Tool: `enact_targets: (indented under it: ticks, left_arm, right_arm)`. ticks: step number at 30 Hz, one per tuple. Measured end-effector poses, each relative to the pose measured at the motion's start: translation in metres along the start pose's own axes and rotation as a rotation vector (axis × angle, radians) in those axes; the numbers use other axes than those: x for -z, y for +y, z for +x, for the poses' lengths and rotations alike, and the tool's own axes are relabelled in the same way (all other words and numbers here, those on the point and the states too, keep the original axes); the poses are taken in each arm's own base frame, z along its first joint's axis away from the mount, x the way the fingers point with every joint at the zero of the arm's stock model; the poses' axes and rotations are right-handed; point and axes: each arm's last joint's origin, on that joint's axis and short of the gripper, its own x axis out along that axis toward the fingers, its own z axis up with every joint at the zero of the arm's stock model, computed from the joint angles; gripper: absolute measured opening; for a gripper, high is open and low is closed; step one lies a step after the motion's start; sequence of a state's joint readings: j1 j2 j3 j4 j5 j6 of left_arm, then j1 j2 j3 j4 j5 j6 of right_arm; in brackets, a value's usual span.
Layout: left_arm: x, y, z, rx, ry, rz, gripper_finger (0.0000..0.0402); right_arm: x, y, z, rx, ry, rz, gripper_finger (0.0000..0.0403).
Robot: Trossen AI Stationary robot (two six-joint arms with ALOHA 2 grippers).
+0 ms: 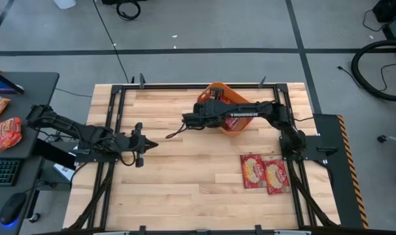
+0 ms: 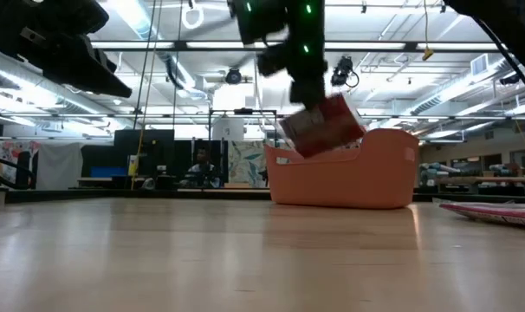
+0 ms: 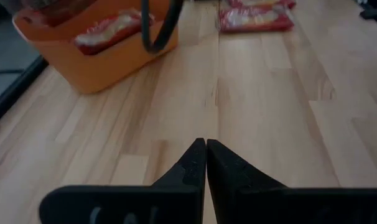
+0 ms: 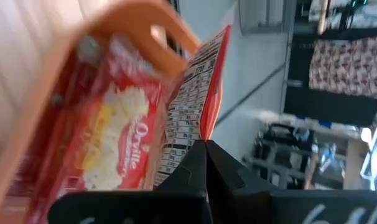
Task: Sort popcorn bags into baskets
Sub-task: Put the left popcorn bag into the bin
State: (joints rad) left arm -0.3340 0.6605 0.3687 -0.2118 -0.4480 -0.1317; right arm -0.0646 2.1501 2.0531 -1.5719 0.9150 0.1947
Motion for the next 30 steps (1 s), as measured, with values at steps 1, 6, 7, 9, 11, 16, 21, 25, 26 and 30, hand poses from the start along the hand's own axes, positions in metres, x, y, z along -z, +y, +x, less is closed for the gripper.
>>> enact_targets:
  ticks: [1,6,7,9,11,16,21,25,26,30]
  left_arm:
    - [0.001,0.000,0.000,-0.001,0.005,-0.009,0.0018]
    - [0.000,0.000,0.000,-0.001,0.005,-0.045,0.0018]
    - [0.001,0.000,0.000,-0.001,0.006,-0.048,0.0018]
    - [0.001,0.000,0.000,-0.002,0.011,-0.059,0.0018]
    - [0.001,0.000,0.000,-0.002,0.011,-0.062,0.0018]
    - [0.001,0.000,0.000,-0.001,0.011,-0.063,0.0018]
    - [0.001,0.000,0.000,-0.001,0.010,-0.060,0.0018]
    - [0.001,0.000,0.000,-0.001,0.010,-0.030,0.0018]
    - [0.001,0.000,0.000,-0.001,0.009,-0.028,0.0018]
    - [0.001,0.000,0.000,-0.001,0.009,-0.009,0.0018]
  right_arm:
    - [0.003,0.002,0.008,0.004,0.026,-0.004,0.0001]
    - [0.024,0.011,0.043,-0.016,0.169,-0.039,0.0017]
    - [0.028,0.012,0.046,-0.037,0.189,-0.035,0.0026]
    - [0.035,0.013,0.048,-0.085,0.218,-0.019,0.0046]
    - [0.037,0.013,0.046,-0.113,0.218,0.007,0.0066]
    - [0.036,0.008,0.012,-0.199,0.119,0.108,0.0106]
    - [0.034,0.011,-0.044,-0.337,-0.033,0.230,0.0119]
    - [0.035,0.042,-0.078,-0.456,-0.119,0.230,0.0118]
    - [0.037,0.050,-0.085,-0.489,-0.119,0.238,0.0118]
    - [0.051,0.079,-0.102,-0.571,-0.066,0.328,0.0119]
